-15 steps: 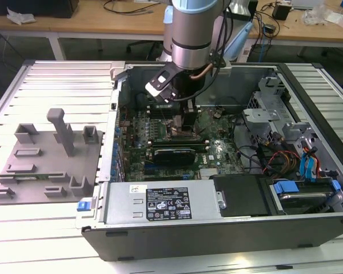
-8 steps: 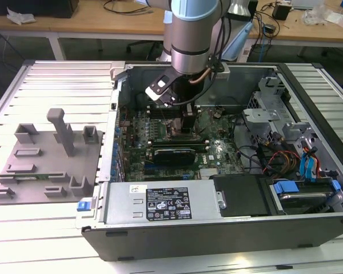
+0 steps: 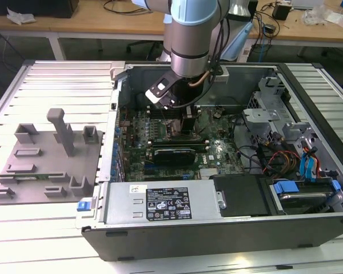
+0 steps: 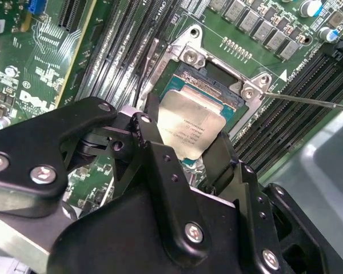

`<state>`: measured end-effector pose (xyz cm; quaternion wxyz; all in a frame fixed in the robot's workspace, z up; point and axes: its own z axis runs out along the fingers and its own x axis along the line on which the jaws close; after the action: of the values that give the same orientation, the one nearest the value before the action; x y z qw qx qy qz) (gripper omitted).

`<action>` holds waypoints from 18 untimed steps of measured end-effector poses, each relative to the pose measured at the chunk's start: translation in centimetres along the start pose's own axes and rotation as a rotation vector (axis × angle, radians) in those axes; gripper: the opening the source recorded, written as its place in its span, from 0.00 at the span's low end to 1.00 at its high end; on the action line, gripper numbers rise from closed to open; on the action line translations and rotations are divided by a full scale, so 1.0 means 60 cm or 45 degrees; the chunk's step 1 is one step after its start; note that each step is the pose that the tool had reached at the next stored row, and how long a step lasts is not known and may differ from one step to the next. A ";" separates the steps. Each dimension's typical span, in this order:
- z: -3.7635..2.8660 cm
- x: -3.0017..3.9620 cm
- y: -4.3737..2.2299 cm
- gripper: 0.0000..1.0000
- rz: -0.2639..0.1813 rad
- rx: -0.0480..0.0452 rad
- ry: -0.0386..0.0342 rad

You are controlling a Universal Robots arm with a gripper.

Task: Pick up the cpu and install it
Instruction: 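Place the cpu into insertion slot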

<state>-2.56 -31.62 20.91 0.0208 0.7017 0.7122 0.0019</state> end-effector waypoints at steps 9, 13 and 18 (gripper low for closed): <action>0.010 0.006 -0.005 0.55 0.000 0.000 0.0000; 0.017 0.008 -0.005 0.55 0.001 0.000 0.0001; 0.020 0.012 -0.005 0.55 0.001 0.000 -0.0003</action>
<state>-2.82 -30.93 19.66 0.0208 0.7019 0.7119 0.0017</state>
